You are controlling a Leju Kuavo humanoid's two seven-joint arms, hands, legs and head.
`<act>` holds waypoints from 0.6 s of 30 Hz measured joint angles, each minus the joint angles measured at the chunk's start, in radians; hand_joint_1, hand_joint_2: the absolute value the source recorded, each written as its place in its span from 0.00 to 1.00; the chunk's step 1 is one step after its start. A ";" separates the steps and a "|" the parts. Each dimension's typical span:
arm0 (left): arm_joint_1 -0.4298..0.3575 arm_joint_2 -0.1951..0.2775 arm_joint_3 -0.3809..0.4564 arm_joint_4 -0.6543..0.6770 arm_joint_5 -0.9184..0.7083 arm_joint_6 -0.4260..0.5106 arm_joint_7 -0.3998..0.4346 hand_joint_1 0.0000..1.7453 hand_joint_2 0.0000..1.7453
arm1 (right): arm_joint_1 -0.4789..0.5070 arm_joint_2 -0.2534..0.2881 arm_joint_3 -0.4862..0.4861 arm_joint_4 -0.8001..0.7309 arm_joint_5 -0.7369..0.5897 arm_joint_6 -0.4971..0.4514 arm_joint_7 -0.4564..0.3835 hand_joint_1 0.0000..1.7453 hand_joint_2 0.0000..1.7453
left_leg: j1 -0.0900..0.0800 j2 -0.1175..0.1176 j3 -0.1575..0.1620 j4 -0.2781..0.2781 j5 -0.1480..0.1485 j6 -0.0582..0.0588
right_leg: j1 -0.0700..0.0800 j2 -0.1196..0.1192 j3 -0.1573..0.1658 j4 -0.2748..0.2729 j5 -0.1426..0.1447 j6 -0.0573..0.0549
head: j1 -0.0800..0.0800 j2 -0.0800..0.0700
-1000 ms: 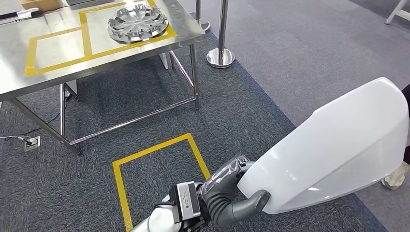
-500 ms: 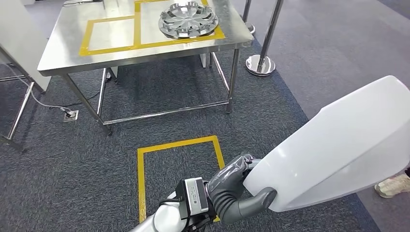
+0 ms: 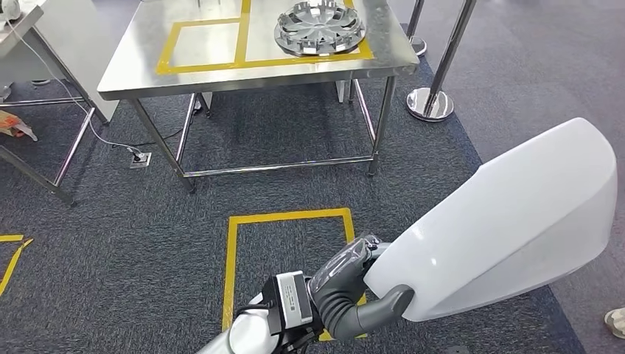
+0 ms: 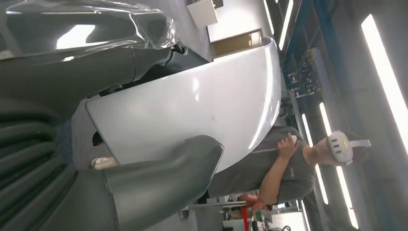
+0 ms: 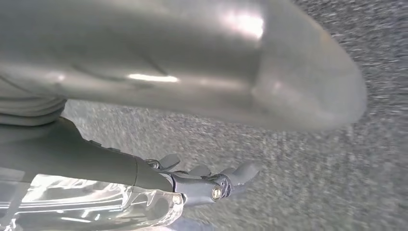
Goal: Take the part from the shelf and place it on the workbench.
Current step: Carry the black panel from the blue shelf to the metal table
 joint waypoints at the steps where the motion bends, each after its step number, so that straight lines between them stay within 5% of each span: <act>1: -0.001 -0.002 0.000 0.000 0.000 0.000 0.000 1.00 1.00 | 0.000 0.001 0.000 0.000 0.001 0.000 0.000 0.00 0.00 | -0.007 0.017 0.021 -0.038 0.007 0.006 | 0.002 -0.009 0.003 0.000 -0.003 0.004 | 0.000 0.000; 2: -0.001 -0.002 0.001 0.000 0.000 0.000 0.000 1.00 1.00 | 0.000 0.001 0.000 0.000 0.002 0.000 0.000 0.00 0.00 | -0.011 0.023 0.028 -0.051 0.005 0.009 | 0.003 -0.019 0.005 -0.001 -0.005 0.008 | 0.000 0.000; 5: 0.000 -0.004 0.003 0.000 0.000 0.000 0.001 1.00 1.00 | -0.002 0.001 0.000 0.000 0.003 -0.001 -0.002 0.00 0.00 | -0.004 -0.013 0.036 -0.064 0.014 0.016 | 0.002 -0.030 0.014 0.000 -0.016 0.021 | 0.000 0.000; 8: -0.001 -0.007 0.005 -0.001 0.000 0.001 0.002 1.00 1.00 | -0.003 0.000 -0.001 0.000 -0.002 -0.003 -0.005 0.00 0.00 | 0.007 -0.045 0.047 -0.077 0.022 0.025 | -0.001 0.046 -0.042 0.130 -0.086 0.032 | 0.016 0.000; 10: 0.000 -0.008 0.005 0.001 0.000 0.001 0.005 1.00 1.00 | 0.001 -0.004 -0.004 0.000 -0.007 -0.005 -0.003 0.00 0.00 | 0.007 -0.065 0.048 -0.076 0.021 0.025 | -0.001 0.070 -0.111 0.254 -0.124 0.037 | 0.030 0.000; 11: 0.000 -0.008 0.005 0.002 -0.001 0.000 0.007 1.00 1.00 | 0.003 -0.005 -0.006 0.000 -0.008 -0.005 -0.002 0.00 0.00 | 0.008 -0.074 0.049 -0.076 0.020 0.025 | -0.001 0.072 -0.128 0.274 -0.117 0.037 | 0.034 0.000; 12: 0.001 -0.007 0.005 0.002 -0.001 -0.001 0.009 1.00 1.00 | 0.003 -0.006 -0.007 0.000 -0.009 -0.005 -0.001 0.00 0.00 | 0.008 -0.082 0.051 -0.075 0.019 0.023 | -0.002 0.073 -0.126 0.251 -0.090 0.037 | 0.036 0.000; 15: -0.001 -0.008 0.005 0.003 -0.002 -0.008 0.018 1.00 1.00 | 0.001 -0.007 -0.010 0.000 -0.009 -0.005 -0.001 0.00 0.00 | 0.010 -0.095 0.054 -0.063 0.006 0.010 | -0.007 0.079 -0.050 0.057 0.013 0.039 | 0.043 0.000; 18: -0.009 -0.012 0.005 0.011 0.002 -0.024 0.030 1.00 1.00 | 0.000 -0.004 -0.011 0.000 -0.005 -0.006 0.000 0.00 0.00 | 0.005 -0.101 0.045 -0.053 0.000 0.006 | -0.009 0.089 -0.029 -0.001 0.027 0.028 | 0.042 0.000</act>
